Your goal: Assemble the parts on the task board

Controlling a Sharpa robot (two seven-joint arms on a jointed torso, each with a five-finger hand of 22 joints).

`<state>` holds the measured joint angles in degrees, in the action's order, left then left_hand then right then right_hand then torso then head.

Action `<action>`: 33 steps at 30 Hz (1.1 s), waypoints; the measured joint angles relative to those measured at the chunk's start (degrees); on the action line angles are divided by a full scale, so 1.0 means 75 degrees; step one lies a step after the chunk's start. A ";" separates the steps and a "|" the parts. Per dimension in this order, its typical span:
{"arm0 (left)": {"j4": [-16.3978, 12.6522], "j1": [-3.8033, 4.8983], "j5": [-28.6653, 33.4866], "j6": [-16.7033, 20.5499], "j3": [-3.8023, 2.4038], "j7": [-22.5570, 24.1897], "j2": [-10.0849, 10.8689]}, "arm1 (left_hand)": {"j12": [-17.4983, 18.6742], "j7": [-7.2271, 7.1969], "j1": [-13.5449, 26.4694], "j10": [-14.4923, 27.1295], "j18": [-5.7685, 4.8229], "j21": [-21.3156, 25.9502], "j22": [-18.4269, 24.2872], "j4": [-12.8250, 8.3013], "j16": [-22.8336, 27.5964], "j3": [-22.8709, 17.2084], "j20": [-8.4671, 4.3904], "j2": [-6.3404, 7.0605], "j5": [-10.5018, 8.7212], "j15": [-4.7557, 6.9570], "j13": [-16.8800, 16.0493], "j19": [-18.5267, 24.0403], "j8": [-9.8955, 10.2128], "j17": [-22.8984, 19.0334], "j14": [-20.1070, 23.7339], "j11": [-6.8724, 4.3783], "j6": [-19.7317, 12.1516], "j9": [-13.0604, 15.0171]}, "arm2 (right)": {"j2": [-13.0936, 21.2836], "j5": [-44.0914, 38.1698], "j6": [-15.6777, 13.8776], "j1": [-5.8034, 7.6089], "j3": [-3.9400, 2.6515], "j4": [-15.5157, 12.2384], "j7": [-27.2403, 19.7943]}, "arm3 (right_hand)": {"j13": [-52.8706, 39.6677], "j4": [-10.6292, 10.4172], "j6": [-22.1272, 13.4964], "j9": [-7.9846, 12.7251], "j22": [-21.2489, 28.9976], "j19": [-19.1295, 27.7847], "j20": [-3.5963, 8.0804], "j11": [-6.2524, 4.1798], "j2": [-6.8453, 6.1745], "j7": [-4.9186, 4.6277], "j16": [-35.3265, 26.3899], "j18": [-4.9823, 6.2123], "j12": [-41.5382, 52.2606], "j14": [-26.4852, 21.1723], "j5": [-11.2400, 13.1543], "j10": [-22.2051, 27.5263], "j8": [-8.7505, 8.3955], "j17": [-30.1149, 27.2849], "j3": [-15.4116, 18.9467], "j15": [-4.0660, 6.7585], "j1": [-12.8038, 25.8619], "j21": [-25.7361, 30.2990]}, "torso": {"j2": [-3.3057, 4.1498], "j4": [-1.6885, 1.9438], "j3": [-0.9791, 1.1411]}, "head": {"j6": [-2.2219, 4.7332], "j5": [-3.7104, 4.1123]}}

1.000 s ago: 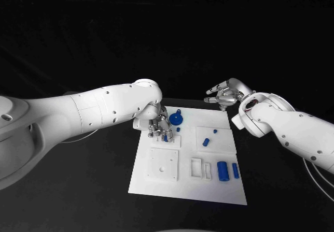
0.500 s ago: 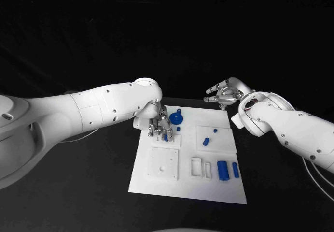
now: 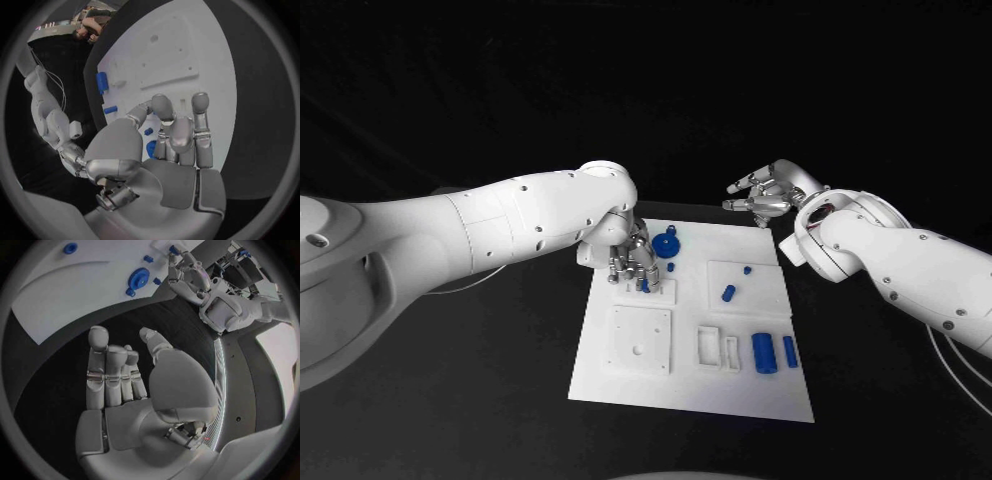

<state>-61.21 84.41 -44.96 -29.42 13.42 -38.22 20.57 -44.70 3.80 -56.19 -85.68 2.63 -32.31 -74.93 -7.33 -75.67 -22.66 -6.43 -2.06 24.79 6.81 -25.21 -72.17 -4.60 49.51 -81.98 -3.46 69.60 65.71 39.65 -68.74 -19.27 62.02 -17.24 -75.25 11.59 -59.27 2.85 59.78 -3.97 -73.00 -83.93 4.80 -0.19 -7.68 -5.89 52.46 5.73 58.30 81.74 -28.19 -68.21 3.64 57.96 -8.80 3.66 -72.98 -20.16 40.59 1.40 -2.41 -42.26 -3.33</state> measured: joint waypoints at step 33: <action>-0.0076 -0.0007 -0.0285 -0.0185 -0.0015 0.0254 0.0072 | 0.0001 0.0000 -0.0001 0.0000 0.0001 -0.0009 0.0003 -0.0043 -0.0029 0.0042 0.0066 0.0001 0.0024 -0.0024 -0.0023 0.0012 0.0016 0.0047 -0.0001 0.0000 0.0000 0.0003 | 0.0006 0.0000 0.0001 -0.0008 0.0000 0.0002 0.0000 | 0.0000 0.0000 0.0000 0.0000 0.0000 0.0000 0.0000 0.0000 0.0000 0.0000 0.0000 0.0000 0.0000 0.0000 0.0000 0.0000 0.0000 0.0000 0.0000 0.0000 0.0000 0.0000 | -0.0001 0.0001 -0.0001 | -0.0048 0.0014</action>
<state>-61.78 84.36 -47.10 -30.81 13.31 -36.31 21.10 -44.69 3.80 -56.19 -85.69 2.64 -32.38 -74.91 -7.65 -75.89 -22.35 -5.94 -2.05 24.97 6.63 -25.39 -72.08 -4.48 49.86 -81.99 -3.46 69.60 65.74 39.69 -68.74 -19.27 61.96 -17.24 -75.23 11.59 -59.27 2.85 59.78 -3.97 -73.00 -83.94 4.80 -0.19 -7.68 -5.89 52.46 5.73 58.30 81.74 -28.18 -68.21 3.64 57.96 -8.80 3.66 -72.99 -20.16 40.58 1.41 -2.42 -42.62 -3.22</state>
